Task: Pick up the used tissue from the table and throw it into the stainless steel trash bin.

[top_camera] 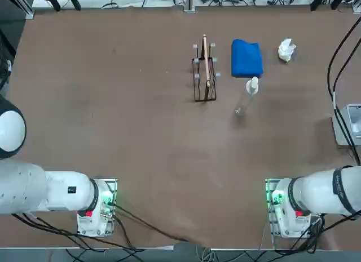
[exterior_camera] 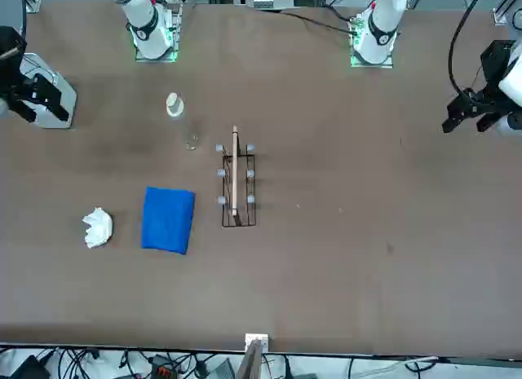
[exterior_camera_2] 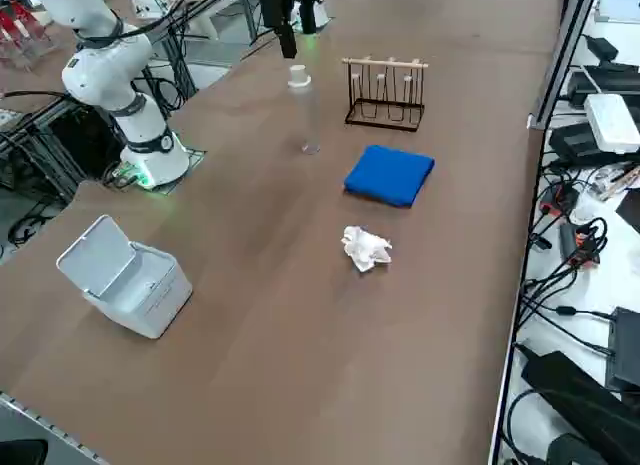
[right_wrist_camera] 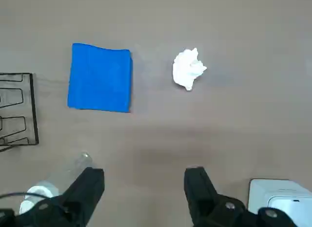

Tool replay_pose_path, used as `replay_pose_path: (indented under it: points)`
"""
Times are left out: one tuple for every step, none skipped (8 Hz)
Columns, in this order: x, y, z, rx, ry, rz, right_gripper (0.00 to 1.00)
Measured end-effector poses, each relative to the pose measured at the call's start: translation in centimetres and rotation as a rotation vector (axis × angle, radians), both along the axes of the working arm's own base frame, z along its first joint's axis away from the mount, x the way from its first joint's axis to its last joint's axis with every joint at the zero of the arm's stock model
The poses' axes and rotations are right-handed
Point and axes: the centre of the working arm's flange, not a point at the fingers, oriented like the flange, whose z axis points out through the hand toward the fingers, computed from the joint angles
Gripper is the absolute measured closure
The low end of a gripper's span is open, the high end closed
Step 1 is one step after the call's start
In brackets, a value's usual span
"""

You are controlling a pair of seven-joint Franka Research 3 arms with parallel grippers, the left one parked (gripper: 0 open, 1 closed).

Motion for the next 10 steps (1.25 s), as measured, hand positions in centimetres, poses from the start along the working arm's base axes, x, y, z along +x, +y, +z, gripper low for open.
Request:
replay_pose_path:
  points:
    - [0.0, -0.1, 0.0, -0.01, 0.001, 0.001, 0.0]
    - [0.0, -0.2, -0.1, -0.023, 0.002, 0.003, 0.0]
    - [0.1, -0.3, -0.2, -0.031, 0.005, 0.004, 0.0]
    - [0.3, -0.2, -0.5, -0.033, 0.011, 0.004, 0.0]
    - [0.8, -0.2, -1.6, -0.036, 0.031, 0.005, 0.0]
    - [2.0, -0.1, -3.6, -0.043, 0.051, 0.006, 0.0]
    - [3.9, -0.1, -6.0, -0.053, 0.041, 0.017, 0.0]
    - [5.6, -0.4, -8.6, -0.064, 0.033, 0.059, 0.0]
    - [7.2, -0.6, -11.2, -0.076, 0.034, 0.132, 0.0]
    - [8.6, -1.0, -13.9, -0.088, 0.026, 0.195, 0.0]
